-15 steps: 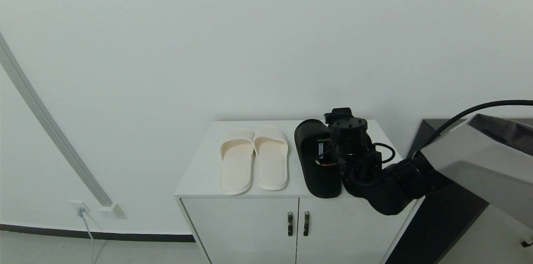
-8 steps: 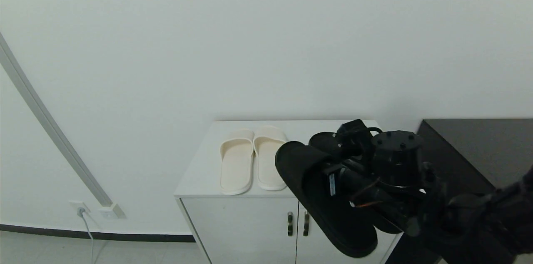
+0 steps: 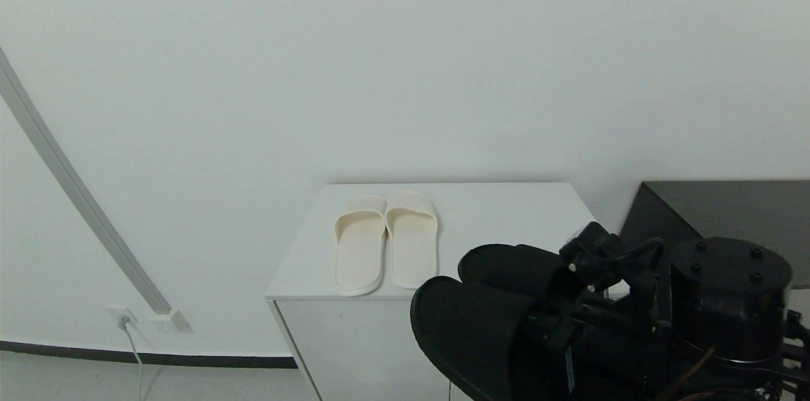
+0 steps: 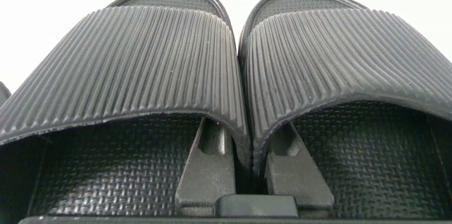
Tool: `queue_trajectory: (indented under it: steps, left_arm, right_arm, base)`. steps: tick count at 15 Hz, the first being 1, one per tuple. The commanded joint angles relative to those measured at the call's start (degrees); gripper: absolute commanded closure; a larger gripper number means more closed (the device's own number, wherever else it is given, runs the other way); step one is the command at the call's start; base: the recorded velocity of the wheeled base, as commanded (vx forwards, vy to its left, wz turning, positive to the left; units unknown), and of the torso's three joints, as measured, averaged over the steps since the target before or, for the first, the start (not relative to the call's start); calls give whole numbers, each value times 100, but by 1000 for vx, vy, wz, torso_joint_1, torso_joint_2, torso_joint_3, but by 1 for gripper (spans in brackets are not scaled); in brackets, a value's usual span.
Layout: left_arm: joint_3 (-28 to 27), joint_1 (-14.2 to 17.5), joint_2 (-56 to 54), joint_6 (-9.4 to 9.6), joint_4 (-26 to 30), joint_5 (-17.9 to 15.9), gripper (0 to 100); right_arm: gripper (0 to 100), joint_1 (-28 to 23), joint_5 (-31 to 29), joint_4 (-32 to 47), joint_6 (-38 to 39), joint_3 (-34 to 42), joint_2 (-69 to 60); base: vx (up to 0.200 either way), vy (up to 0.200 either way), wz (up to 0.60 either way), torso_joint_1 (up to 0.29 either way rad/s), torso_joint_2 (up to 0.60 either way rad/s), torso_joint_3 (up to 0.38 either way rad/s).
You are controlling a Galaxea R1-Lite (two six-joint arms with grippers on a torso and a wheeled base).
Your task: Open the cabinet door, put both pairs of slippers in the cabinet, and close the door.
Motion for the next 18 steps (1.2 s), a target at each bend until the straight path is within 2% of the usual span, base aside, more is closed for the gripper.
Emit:
queue_trajectory:
  steps: [1, 7, 18]
  left_arm:
    - [1, 0, 7, -2, -1, 0, 100]
    - [1, -9, 7, -2, -1, 0, 100]
    - [1, 0, 7, -11, -1, 0, 100]
  right_arm:
    - [100, 8, 5, -4, 2, 29, -88]
    - [100, 8, 5, -4, 2, 82, -88]
    - [100, -36, 14, -31, 10, 196, -53]
  base:
    - [0, 0, 0, 0, 0, 0]
    - [-200, 0, 0, 2, -2, 3]
    - [0, 0, 0, 0, 0, 0]
